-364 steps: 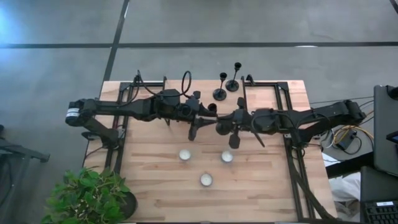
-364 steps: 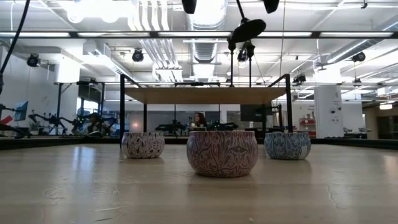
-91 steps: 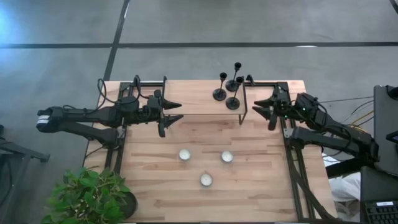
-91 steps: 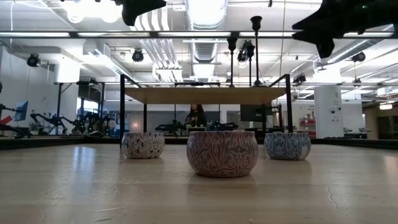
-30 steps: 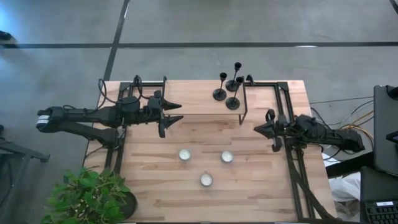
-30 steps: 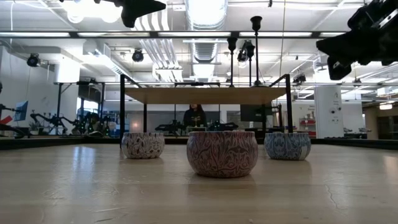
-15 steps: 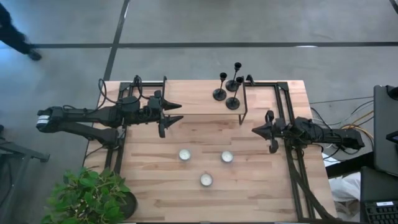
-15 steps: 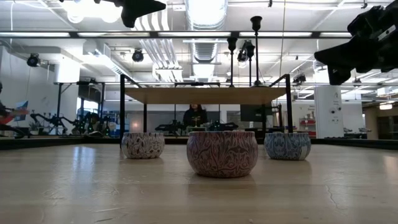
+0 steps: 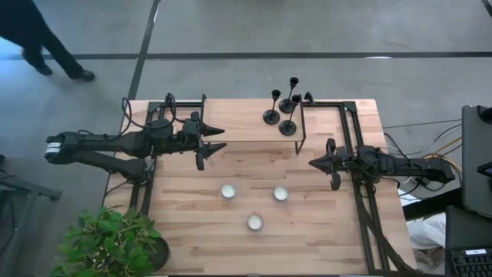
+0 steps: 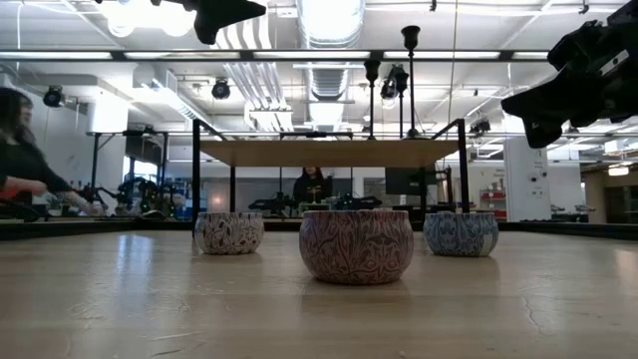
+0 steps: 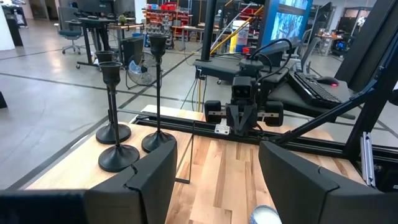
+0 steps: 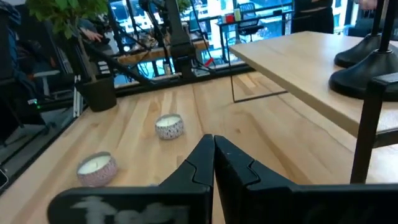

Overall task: Pick & Place candle stick holders
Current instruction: Put the white scented candle on the shelf

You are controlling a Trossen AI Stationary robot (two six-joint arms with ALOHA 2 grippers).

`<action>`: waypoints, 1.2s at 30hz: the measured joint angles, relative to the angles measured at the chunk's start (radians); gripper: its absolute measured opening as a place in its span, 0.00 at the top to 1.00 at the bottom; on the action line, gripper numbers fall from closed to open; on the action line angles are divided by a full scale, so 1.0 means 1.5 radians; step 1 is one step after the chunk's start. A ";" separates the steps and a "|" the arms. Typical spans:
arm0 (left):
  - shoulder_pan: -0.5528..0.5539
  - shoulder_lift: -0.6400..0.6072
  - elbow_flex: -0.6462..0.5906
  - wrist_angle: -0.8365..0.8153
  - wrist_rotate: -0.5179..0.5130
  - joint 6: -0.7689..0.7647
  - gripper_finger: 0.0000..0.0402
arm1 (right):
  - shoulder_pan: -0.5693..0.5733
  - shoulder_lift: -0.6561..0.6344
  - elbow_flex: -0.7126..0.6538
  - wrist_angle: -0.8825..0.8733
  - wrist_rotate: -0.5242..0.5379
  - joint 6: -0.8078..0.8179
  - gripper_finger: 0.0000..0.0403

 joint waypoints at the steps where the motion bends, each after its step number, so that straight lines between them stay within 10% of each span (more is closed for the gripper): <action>1: 0.000 0.000 0.000 0.000 0.000 0.000 0.42 | 0.000 0.002 0.000 0.000 0.000 0.000 0.98; 24: 0.000 0.000 0.000 0.001 0.002 -0.003 0.42 | 0.000 0.002 0.000 0.000 -0.001 0.000 0.98; 36: -0.001 0.000 -0.001 0.090 0.051 -0.172 0.42 | 0.000 0.002 0.000 0.000 -0.001 0.000 0.98</action>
